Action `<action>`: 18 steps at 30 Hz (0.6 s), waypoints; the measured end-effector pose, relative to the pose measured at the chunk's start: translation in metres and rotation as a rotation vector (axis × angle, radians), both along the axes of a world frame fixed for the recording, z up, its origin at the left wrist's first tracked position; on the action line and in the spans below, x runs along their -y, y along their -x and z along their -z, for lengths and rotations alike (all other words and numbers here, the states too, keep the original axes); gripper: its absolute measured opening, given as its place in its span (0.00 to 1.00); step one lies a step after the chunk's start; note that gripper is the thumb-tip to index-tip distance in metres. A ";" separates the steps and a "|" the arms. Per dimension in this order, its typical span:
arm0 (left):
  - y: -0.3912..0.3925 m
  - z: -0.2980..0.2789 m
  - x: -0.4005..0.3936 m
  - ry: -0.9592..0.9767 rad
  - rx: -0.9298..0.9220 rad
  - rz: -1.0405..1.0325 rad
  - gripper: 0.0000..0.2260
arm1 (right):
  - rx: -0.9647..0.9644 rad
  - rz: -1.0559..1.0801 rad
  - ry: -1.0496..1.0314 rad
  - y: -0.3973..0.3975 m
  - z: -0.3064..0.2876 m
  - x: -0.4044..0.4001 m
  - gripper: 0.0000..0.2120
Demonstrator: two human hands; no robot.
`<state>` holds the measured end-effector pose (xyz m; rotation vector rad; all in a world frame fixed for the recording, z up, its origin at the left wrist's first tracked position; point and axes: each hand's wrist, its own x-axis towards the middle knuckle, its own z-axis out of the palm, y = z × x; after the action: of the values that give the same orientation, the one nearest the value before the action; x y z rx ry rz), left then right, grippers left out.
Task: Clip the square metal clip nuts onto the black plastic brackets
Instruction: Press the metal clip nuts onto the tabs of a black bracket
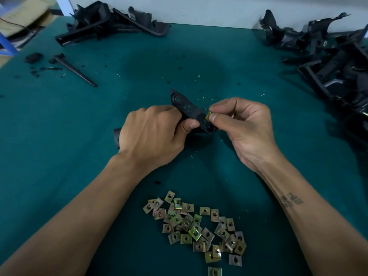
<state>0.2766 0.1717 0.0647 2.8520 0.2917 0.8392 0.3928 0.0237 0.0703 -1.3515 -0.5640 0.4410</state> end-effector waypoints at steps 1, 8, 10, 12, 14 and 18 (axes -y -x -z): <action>0.000 0.000 0.000 0.002 0.007 0.004 0.26 | 0.003 -0.011 0.002 0.001 0.000 0.000 0.11; -0.001 0.002 -0.003 0.027 0.012 -0.026 0.26 | -0.076 0.007 -0.078 0.010 0.000 0.000 0.08; -0.001 0.002 -0.003 0.024 0.019 -0.035 0.25 | -0.116 -0.021 -0.113 0.010 -0.002 0.000 0.09; 0.000 0.002 -0.003 0.024 0.028 -0.039 0.26 | -0.121 -0.053 -0.124 0.010 -0.002 0.002 0.08; 0.000 0.002 -0.004 0.029 0.038 -0.041 0.26 | -0.111 -0.074 -0.112 0.009 -0.002 0.003 0.09; 0.001 0.001 -0.005 0.040 0.052 -0.063 0.22 | -0.059 -0.133 -0.065 0.010 0.001 0.003 0.10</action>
<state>0.2760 0.1763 0.0634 2.7928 0.3885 0.9072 0.3829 0.0209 0.0697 -1.2395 -0.6165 0.5646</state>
